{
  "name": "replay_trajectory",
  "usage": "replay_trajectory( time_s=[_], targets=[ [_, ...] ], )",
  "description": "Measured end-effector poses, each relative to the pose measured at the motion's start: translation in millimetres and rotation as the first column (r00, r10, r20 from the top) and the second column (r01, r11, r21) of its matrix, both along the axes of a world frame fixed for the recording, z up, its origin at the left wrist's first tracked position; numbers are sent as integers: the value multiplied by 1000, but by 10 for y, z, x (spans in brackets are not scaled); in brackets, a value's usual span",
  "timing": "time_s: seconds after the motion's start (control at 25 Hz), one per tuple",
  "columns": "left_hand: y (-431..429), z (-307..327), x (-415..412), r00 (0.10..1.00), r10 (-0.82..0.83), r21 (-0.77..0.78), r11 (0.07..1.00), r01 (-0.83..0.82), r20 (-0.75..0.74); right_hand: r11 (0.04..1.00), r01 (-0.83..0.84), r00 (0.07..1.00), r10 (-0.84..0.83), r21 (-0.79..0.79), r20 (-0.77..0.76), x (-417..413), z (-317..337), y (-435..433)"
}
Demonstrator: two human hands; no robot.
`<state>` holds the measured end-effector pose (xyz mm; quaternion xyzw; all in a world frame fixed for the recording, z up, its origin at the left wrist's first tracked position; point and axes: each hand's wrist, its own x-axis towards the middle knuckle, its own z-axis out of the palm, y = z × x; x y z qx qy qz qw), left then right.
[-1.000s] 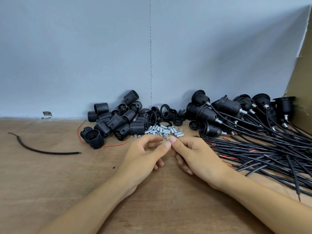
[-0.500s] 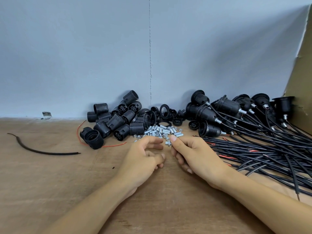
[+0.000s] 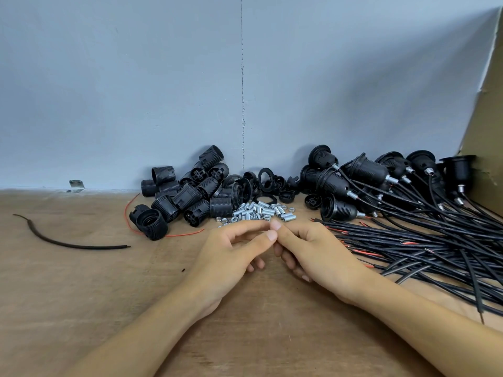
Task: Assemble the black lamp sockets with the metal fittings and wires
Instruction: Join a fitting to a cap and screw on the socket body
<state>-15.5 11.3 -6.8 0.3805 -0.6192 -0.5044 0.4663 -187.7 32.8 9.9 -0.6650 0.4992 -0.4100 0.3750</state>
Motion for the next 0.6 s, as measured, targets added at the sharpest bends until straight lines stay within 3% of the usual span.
replay_trajectory(
  time_s=[0.24, 0.6],
  targets=[
    [-12, 2, 18, 999, -15, 27, 999, 16, -46, 1000, -8, 1000, 8, 22, -15, 0, 6, -11],
    [-28, -14, 9, 999, 19, 25, 1000, -18, -42, 998, 16, 998, -20, -66, -63, 15, -23, -36]
  ],
)
